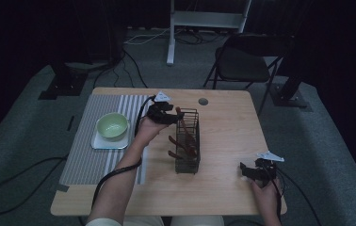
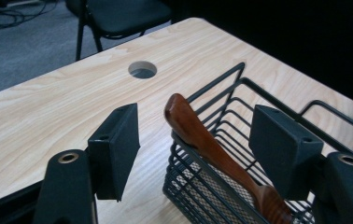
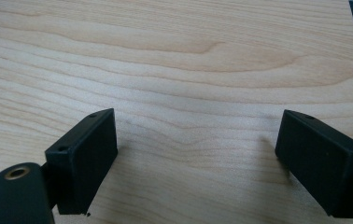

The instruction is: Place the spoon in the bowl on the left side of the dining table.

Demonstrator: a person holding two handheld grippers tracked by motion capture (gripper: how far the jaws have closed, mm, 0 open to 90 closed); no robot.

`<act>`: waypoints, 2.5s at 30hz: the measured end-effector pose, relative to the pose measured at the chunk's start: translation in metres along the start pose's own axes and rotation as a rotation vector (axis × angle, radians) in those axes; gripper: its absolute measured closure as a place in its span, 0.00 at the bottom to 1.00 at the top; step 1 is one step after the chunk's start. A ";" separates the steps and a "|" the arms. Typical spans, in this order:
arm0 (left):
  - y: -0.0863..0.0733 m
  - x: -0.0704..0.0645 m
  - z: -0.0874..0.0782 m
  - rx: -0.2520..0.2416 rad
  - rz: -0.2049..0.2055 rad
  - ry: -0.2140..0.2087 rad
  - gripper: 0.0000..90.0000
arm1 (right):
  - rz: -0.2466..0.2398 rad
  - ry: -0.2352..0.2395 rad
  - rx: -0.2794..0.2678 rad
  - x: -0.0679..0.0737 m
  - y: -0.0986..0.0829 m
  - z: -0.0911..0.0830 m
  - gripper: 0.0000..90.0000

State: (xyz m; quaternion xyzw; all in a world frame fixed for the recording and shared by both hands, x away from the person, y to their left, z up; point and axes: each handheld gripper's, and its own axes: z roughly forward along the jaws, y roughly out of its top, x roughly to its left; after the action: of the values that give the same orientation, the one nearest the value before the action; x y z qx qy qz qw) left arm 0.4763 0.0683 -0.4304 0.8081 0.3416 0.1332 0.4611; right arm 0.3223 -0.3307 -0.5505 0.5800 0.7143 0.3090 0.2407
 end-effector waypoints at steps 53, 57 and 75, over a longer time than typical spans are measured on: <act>0.011 -0.034 -0.035 -0.188 0.032 -0.145 0.93 | 0.000 0.000 0.000 0.000 0.000 0.000 0.14; 0.017 -0.036 -0.043 -0.201 0.044 -0.117 0.93 | 0.001 0.000 0.000 0.000 0.000 0.000 0.14; 0.045 -0.043 -0.089 -0.297 0.068 -0.078 0.93 | 0.000 0.000 -0.001 0.000 0.000 0.000 0.14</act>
State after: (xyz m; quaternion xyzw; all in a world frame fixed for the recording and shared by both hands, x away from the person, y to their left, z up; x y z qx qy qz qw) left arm 0.4167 0.0818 -0.3405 0.7467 0.2723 0.1665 0.5836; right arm 0.3223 -0.3308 -0.5505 0.5797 0.7142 0.3093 0.2412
